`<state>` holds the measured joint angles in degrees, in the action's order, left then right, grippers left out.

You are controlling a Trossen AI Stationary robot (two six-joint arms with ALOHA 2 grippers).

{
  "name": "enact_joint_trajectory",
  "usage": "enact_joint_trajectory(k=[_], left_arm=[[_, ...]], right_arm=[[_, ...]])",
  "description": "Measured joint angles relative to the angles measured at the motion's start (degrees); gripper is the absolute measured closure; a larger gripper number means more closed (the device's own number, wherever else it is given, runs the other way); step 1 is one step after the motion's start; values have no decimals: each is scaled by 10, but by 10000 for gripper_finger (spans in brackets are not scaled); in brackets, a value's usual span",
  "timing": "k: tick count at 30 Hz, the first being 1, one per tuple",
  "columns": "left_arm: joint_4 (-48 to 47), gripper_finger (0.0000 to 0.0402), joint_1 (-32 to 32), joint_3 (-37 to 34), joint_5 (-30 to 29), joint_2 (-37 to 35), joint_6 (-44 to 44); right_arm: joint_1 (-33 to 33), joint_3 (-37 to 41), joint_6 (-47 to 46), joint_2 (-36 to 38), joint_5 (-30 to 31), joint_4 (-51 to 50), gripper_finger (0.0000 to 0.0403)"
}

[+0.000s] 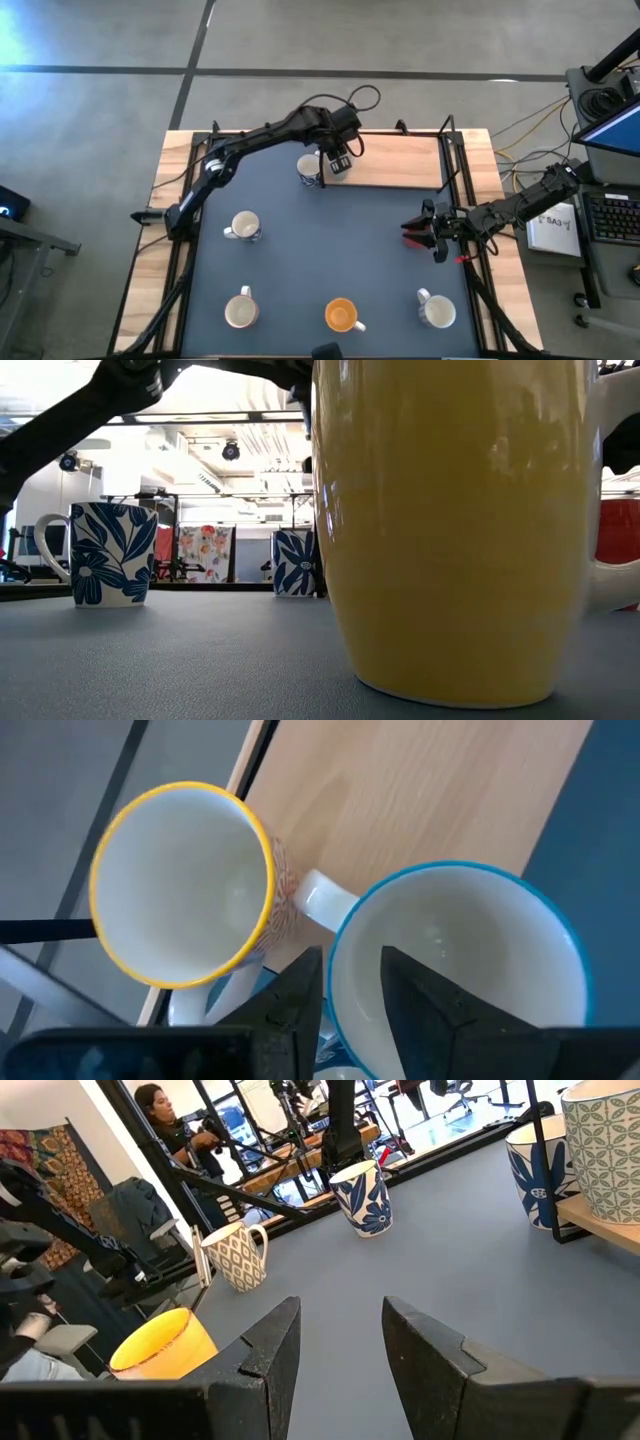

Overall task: Place coffee mugs
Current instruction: Put the red mug on the shelf

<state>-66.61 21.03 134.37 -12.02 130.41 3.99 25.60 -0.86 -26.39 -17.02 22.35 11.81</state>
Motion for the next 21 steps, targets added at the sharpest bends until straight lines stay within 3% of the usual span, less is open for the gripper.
enact_joint_trajectory(k=[5,10,12,21], left_arm=[[-1,315,-6,0,30,-12,0],[-3,315,-9,0,162,-47,0],[-3,315,-13,0,188,-62,0],[-54,315,-58,-3,191,-133,-11]], right_arm=[[0,0,0,0,0,0,271],[0,0,0,0,0,0,271],[0,0,0,0,0,0,271],[0,0,0,0,0,0,271]])
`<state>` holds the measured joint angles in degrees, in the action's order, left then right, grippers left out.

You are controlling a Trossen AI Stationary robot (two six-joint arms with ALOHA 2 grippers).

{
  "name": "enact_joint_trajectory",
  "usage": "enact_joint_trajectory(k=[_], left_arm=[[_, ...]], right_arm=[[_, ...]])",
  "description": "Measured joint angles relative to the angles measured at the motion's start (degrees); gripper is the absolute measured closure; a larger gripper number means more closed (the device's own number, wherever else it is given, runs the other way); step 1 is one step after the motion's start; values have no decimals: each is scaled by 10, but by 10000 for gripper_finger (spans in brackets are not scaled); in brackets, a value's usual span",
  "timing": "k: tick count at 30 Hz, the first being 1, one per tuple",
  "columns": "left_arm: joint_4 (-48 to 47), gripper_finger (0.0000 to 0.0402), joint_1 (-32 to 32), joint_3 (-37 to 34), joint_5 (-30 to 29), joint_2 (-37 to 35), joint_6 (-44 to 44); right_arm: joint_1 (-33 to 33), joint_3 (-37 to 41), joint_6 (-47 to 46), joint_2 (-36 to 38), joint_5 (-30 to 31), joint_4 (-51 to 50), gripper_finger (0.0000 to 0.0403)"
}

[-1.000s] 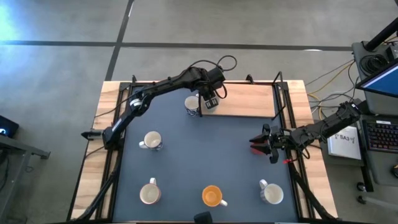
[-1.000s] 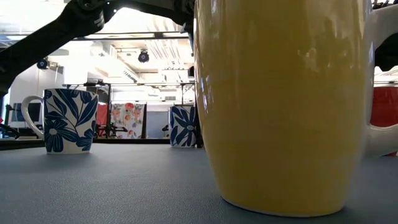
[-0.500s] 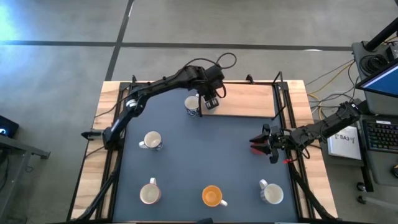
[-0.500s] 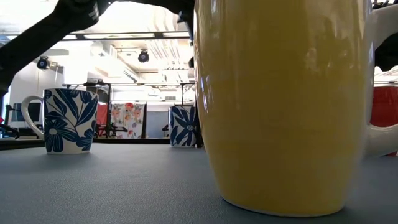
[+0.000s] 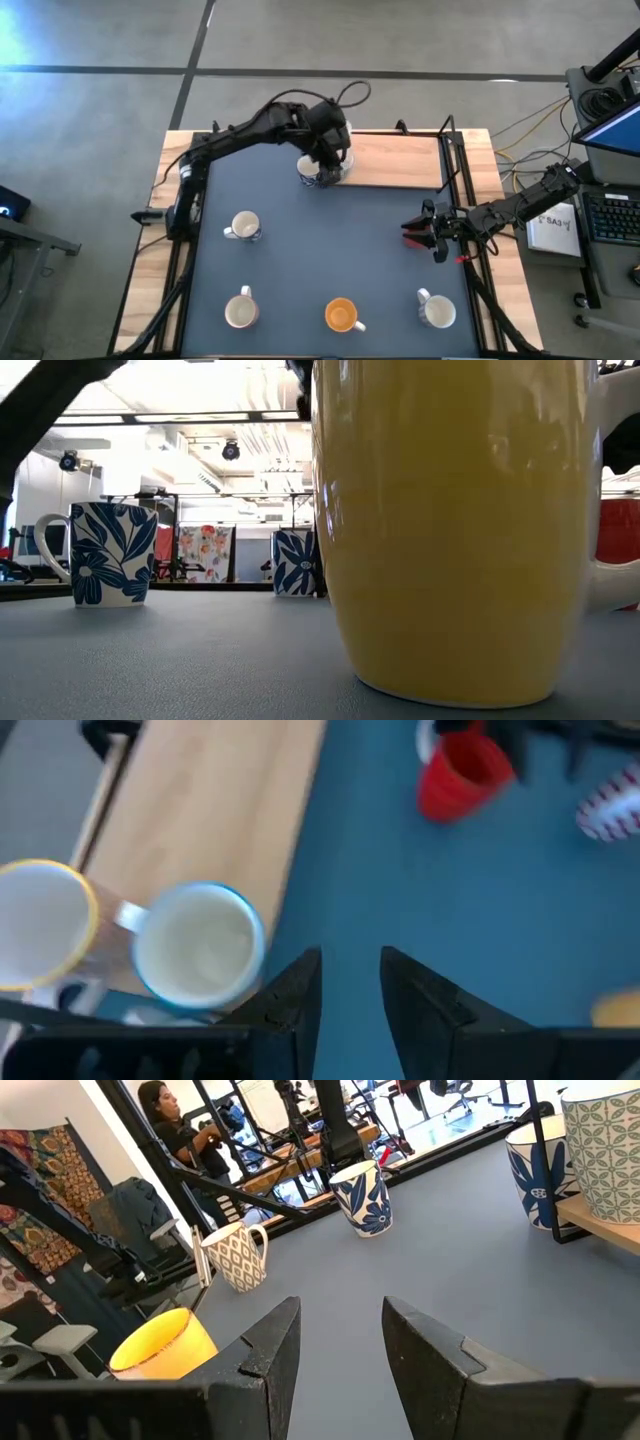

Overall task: Place coffee mugs
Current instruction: Put the red mug on the shelf

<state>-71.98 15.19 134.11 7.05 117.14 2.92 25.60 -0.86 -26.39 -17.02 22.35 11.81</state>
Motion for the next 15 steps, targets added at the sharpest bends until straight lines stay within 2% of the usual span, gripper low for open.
enact_joint_trajectory(k=[5,8,12,15], left_arm=[[-63,315,-21,-18,-5,-16,-14],[-64,315,-31,-51,-18,-33,-44],[-42,315,-47,-127,-33,-76,-85],[18,315,-57,-208,-35,-123,-121]], right_arm=[[0,0,0,0,0,0,271],[0,0,0,0,0,0,271],[0,0,0,0,1,0,271],[0,0,0,0,6,0,271]])
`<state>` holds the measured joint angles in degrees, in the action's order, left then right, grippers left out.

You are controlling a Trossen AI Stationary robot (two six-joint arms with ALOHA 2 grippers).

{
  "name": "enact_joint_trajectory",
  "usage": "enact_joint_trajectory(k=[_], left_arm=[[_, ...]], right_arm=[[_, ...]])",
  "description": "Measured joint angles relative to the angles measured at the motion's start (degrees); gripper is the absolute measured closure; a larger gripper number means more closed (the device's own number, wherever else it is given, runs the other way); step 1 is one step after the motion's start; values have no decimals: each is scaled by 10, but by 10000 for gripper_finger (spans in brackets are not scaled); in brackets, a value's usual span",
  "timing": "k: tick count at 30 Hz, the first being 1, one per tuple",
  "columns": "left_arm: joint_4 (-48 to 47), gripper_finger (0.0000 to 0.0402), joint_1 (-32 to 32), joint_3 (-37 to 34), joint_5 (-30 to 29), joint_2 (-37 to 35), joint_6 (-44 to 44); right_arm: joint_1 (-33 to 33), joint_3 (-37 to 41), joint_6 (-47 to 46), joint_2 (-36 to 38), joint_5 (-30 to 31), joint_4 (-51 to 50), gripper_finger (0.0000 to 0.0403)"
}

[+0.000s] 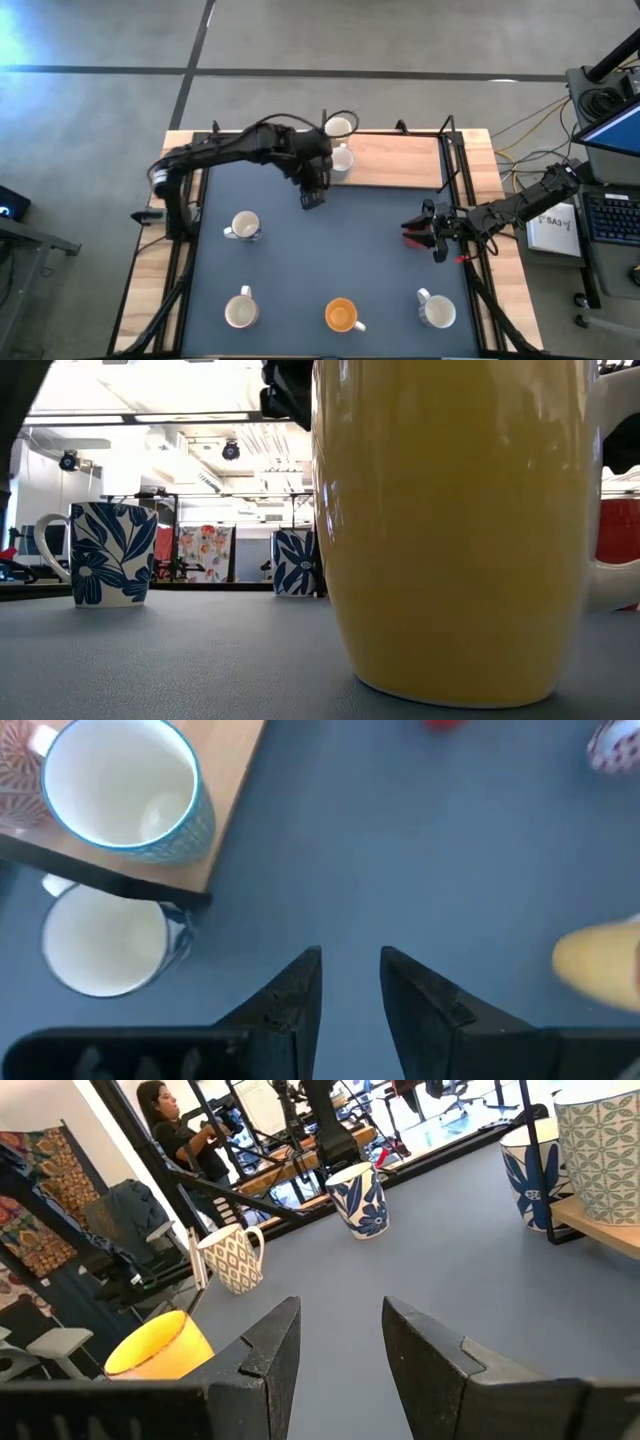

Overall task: Place coffee mugs
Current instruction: Put the red mug on the shelf

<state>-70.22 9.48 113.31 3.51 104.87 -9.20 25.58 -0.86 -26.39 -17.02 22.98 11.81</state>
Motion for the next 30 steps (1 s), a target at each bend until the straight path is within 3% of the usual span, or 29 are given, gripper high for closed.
enact_joint_trajectory(k=[7,13,17,23,28,30], left_arm=[[240,315,-24,-218,-7,-138,-63],[450,315,-78,-391,-15,-234,-65],[601,315,-121,-481,-15,-280,-59],[730,315,-150,-533,-1,-310,-59],[762,315,-152,-533,110,-303,-62],[769,315,-152,-533,125,-295,-83]], right_arm=[[-1,-1,-109,0,13,14,271],[-1,0,-104,0,70,12,271],[-1,0,-156,0,86,13,271],[-1,0,-167,-3,87,12,271],[-1,0,-170,-3,96,12,271],[-1,0,-179,-3,116,8,271]])
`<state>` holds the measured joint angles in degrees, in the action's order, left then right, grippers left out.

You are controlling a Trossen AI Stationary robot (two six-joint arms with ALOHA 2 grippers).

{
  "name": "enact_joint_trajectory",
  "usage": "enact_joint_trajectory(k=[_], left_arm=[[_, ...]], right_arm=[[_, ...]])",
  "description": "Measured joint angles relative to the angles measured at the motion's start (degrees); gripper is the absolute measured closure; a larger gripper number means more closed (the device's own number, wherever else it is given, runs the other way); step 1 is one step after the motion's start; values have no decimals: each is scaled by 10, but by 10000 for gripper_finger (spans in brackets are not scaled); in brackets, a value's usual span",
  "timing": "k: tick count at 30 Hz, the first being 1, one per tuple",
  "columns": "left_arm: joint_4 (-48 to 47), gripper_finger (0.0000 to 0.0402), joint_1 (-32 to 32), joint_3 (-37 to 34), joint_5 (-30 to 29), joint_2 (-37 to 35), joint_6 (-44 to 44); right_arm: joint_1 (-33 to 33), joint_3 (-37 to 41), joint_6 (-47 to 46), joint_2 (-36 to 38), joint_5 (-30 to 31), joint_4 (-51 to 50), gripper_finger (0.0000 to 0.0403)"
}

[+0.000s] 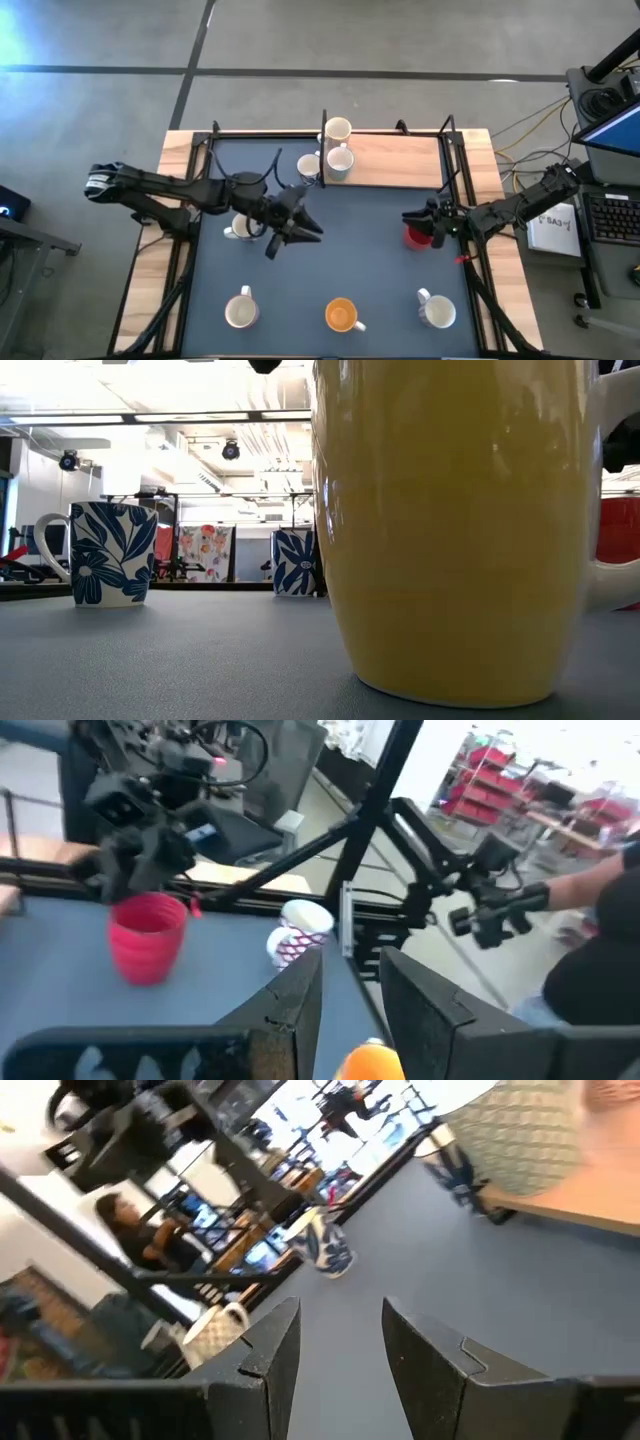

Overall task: Place coffee mugs
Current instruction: Put the red mug on the shelf

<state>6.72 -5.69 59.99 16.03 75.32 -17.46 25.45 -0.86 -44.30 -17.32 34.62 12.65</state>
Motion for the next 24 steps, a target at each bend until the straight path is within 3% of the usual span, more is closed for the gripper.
enact_joint_trajectory(k=[10,14,18,24], left_arm=[[-52,315,0,-1,15,-30,19],[-83,315,1,-2,15,-43,25],[-105,315,1,-3,15,-60,42],[-121,315,1,-22,11,-85,47]], right_arm=[[-1,-2,-42,-2,5,33,271],[-3,-58,4,-2,-1,-2,271],[-3,-164,24,-17,30,-192,271],[-4,-317,-204,-79,7,-591,271]])
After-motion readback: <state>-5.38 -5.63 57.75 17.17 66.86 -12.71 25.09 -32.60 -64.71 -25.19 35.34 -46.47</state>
